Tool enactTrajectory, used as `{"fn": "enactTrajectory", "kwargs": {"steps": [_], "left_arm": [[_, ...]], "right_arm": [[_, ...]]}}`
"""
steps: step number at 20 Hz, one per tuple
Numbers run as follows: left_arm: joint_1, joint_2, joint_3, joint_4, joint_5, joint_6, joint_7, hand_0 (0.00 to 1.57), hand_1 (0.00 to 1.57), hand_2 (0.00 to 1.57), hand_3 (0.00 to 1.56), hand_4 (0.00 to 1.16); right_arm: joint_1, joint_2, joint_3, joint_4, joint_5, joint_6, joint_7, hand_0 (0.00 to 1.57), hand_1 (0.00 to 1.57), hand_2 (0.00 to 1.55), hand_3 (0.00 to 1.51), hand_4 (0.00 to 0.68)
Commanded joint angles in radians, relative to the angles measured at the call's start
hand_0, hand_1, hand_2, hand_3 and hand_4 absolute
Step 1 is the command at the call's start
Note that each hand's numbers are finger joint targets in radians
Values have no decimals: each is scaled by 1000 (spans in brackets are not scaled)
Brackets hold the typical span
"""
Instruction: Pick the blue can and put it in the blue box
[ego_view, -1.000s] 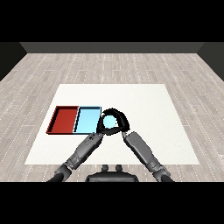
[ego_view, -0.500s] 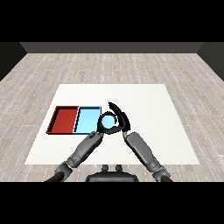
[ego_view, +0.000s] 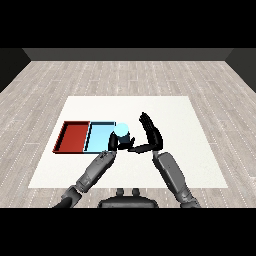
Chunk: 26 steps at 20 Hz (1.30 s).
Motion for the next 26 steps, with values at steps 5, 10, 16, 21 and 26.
{"fn": "enactTrajectory", "kwargs": {"steps": [5, 10, 16, 21, 26], "left_arm": [[4, 119, 115, 67, -35, -27, 6, 1571, 1571, 1562, 1473, 1148], [-94, 196, 203, 153, -35, -13, 126, 1534, 1534, 1545, 1479, 1131], [-131, 275, 246, 412, -61, -95, 131, 1571, 1571, 1553, 1474, 1075], [-285, 216, 253, 707, -118, -108, 144, 1571, 1571, 1560, 1486, 1049], [-335, 181, 263, 868, -139, -122, 190, 1571, 1571, 1571, 1453, 983]], "right_arm": [[131, -76, -104, -184, -56, 62, -38, 0, 0, 0, 0, 0], [211, -89, -160, -149, -46, 71, -118, 0, 0, 0, 0, 0], [183, -82, -214, -51, -89, 121, -157, 0, 0, 0, 0, 0], [219, -57, -196, -115, -85, 101, -133, 0, 0, 0, 0, 0], [173, -58, -233, -42, -116, 125, -126, 0, 0, 0, 0, 0]]}}
